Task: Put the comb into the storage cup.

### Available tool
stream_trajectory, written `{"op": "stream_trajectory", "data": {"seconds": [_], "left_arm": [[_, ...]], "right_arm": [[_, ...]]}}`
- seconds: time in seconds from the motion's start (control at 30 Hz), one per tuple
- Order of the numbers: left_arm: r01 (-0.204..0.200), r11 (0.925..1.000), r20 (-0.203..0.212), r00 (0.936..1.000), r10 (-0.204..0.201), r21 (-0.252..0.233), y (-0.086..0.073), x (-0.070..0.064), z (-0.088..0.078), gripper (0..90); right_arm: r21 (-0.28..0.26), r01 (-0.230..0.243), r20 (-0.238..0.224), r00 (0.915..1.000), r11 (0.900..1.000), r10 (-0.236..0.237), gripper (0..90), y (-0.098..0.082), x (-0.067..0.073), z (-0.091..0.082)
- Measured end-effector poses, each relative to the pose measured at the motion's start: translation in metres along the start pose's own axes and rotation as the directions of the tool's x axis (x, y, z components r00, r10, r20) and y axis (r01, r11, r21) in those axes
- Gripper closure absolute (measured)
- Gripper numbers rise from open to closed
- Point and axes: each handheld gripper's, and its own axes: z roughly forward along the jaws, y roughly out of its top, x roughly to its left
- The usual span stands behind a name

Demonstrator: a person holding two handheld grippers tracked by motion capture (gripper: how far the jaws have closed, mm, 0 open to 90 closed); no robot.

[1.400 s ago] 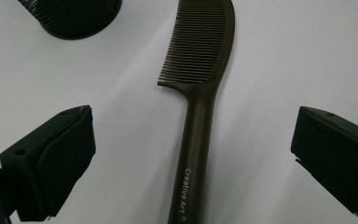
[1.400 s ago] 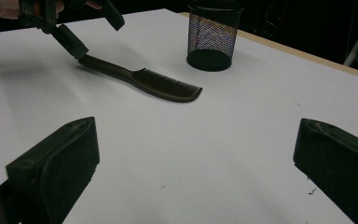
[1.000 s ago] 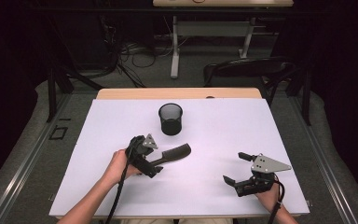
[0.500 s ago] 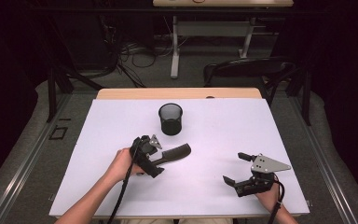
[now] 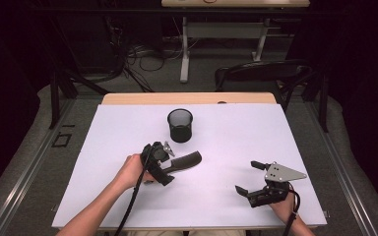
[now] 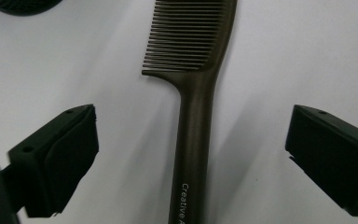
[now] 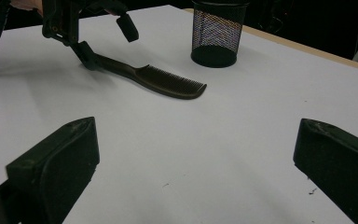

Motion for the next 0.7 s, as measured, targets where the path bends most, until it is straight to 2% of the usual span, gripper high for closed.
{"op": "stream_trajectory", "data": {"seconds": [0.1, 0.23, 0.43, 0.53, 0.7], "left_arm": [[-0.001, 0.9999, 0.002, 1.0000, 0.001, 0.012, 0.001, 0.001, 0.001, 16.2], [-0.014, 0.9995, 0.006, 0.9999, 0.014, 0.030, 0.003, 0.000, 0.004, 24.7], [-0.034, 0.9971, 0.037, 0.9988, 0.031, 0.068, 0.008, 0.002, 0.007, 44.5], [-0.044, 0.9941, 0.063, 0.9973, 0.038, 0.099, 0.011, 0.005, 0.009, 52.0], [-0.055, 0.9896, 0.075, 0.9961, 0.046, 0.133, 0.018, 0.005, 0.012, 60.6]], "right_arm": [[0.004, -0.002, -0.001, 1.0000, 1.000, 0.002, 0.0, 0.000, 0.000, 0.000], [0.003, -0.004, -0.002, 1.0000, 1.000, 0.004, 0.0, 0.000, 0.000, 0.000], [0.008, -0.005, -0.006, 1.0000, 1.000, 0.005, 0.0, -0.001, -0.001, 0.002], [0.008, -0.006, -0.007, 1.0000, 1.000, 0.006, 0.0, -0.001, -0.001, 0.001], [0.011, -0.007, -0.008, 0.9999, 1.000, 0.007, 0.0, -0.001, -0.001, 0.001]]}}
